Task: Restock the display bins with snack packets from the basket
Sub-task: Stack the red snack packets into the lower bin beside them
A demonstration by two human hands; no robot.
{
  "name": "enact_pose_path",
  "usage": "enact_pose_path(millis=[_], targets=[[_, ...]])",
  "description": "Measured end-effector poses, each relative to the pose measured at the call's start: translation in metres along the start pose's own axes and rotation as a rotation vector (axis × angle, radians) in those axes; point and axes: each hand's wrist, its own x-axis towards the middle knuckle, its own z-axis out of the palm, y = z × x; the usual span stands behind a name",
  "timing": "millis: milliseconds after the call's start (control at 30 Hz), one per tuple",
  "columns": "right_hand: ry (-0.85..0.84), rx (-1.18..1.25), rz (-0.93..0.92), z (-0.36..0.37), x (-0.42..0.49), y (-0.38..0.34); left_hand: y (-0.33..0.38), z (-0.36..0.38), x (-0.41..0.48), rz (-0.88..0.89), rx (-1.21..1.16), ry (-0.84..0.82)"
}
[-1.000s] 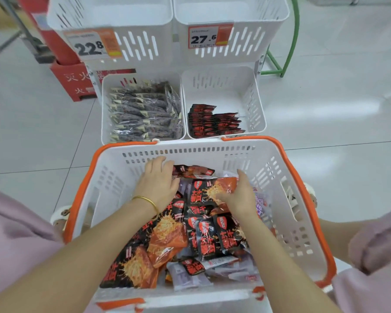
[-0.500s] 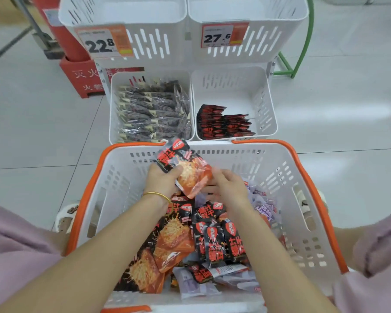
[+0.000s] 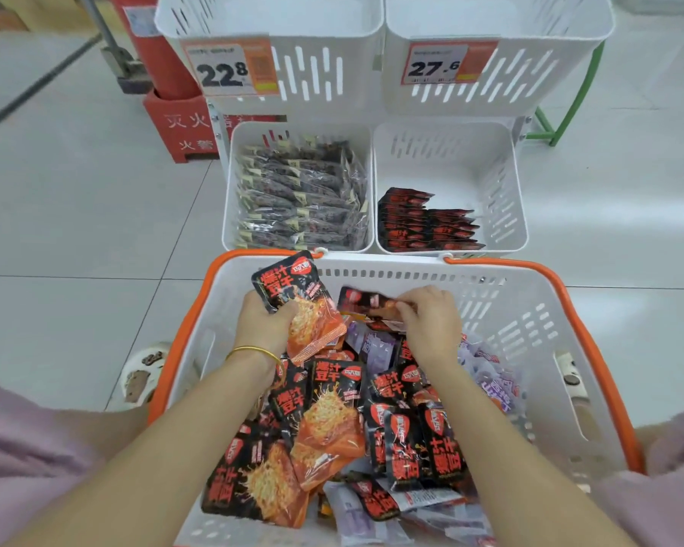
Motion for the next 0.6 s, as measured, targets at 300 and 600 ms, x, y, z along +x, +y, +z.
enact_pose_path(millis=[300, 600], targets=[[-0.024, 0.946, 0.423, -0.07, -0.013, -0.012, 0.015, 0.041, -0.012, 0.001, -0.045, -0.125], [-0.088, 1.123, 0.518, -0.082, -0.024, -0.015, 0.034, 0.06, -0.033, 0.049, -0.12, -0.334]])
